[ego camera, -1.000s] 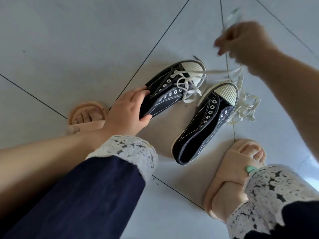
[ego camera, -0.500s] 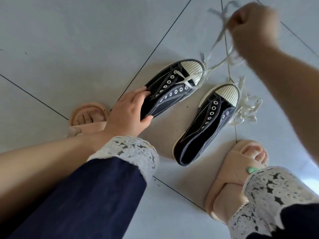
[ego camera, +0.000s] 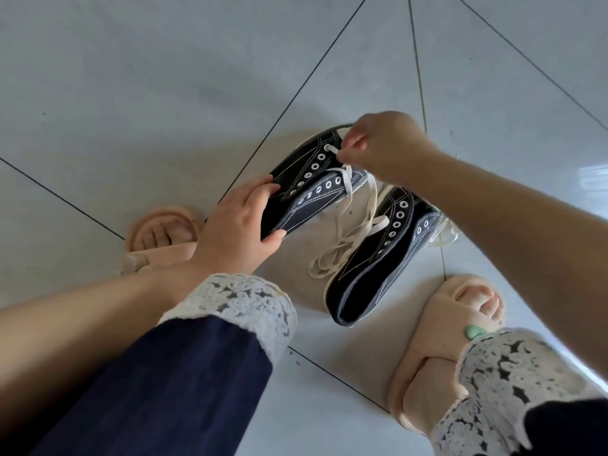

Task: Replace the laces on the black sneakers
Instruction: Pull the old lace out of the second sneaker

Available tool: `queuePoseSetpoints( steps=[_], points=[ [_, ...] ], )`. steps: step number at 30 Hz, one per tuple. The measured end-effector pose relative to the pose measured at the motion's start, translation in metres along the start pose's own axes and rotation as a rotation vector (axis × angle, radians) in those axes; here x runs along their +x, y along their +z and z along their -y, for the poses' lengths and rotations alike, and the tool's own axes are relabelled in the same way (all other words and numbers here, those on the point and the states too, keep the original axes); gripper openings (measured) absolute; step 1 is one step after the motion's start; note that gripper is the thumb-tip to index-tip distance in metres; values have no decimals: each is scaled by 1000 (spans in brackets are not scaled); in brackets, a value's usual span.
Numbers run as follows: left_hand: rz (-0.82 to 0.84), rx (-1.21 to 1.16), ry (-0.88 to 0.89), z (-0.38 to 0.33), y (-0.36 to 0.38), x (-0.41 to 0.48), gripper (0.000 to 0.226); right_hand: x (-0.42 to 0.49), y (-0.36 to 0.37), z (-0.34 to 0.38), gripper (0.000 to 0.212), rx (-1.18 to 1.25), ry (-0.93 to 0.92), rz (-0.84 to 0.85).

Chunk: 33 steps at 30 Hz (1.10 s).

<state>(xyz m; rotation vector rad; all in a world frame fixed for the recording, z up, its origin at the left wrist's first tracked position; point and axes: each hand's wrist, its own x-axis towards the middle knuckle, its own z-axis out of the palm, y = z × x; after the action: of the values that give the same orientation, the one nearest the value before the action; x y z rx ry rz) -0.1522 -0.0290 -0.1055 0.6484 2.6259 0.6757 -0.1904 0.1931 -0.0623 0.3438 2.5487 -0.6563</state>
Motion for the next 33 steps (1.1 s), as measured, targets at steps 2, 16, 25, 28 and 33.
queuePoseSetpoints(
  steps=[2,16,25,28,33],
  points=[
    [3,1,-4,0,0,0,57,4,13,7,19,-202,44,-2],
    [-33,22,34,2,-1,-1,57,20,-73,-25,32,1403,516,-66],
    [-44,25,35,2,1,1,58,-4,-86,-56,14,400,173,-7],
    [-36,28,19,2,1,1,58,-15,-47,-50,9,-19,10,184],
    [-10,43,19,3,2,2,58,-20,1,-28,49,-105,6,31]
  ],
)
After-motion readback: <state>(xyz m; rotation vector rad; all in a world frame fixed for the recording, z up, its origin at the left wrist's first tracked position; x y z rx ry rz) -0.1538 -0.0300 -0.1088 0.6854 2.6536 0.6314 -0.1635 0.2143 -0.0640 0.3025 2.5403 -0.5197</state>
